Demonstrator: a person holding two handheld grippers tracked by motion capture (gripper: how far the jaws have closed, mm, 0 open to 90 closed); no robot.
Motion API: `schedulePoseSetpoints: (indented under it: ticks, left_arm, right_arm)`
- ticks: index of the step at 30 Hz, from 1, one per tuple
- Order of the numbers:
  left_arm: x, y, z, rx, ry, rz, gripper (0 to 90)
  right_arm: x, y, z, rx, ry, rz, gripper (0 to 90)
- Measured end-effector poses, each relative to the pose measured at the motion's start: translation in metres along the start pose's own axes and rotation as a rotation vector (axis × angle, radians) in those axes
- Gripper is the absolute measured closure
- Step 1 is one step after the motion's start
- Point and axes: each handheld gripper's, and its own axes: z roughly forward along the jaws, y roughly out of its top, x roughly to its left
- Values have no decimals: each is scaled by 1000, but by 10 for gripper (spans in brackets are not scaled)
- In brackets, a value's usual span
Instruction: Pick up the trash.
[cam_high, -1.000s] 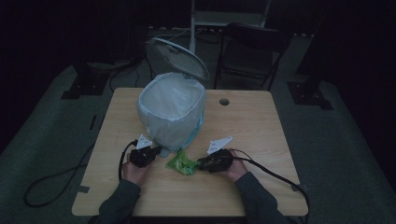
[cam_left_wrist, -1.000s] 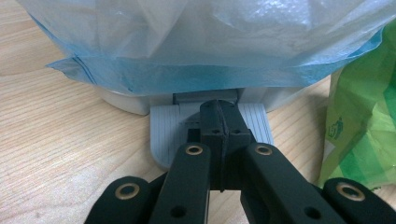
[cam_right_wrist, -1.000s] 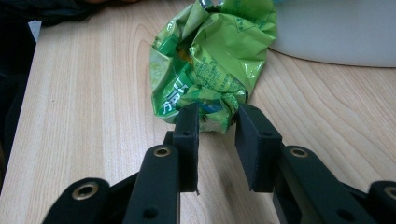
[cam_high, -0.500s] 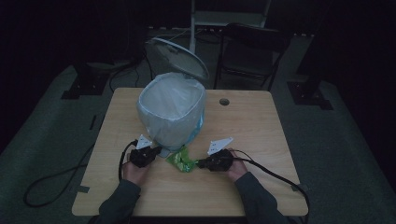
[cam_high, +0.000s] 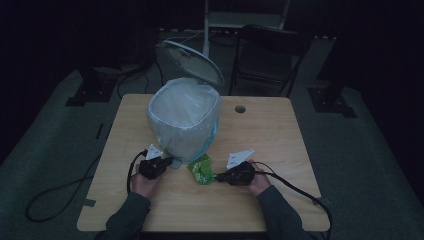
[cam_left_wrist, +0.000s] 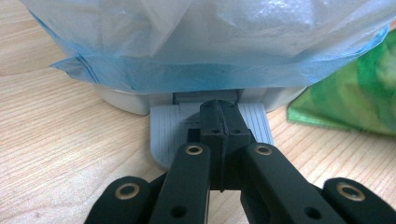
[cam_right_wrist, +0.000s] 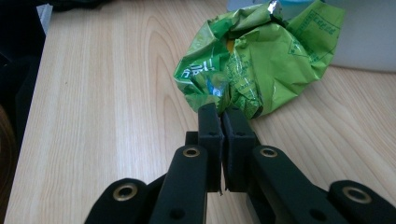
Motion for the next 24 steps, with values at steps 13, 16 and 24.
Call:
schedulePoseSetpoints:
  ticks: [13, 16, 24]
  left_arm:
    - [0, 0, 0, 1, -2, 0, 900]
    - [0, 0, 0, 1, -2, 0, 900]
    - [0, 0, 0, 0, -3, 0, 900]
  right_arm:
    - [-4, -6, -28, -27, -58, 10, 876]
    - [-5, -7, -31, -29, -67, 12, 876]
    - [-8, -6, -47, -53, -102, 11, 876]
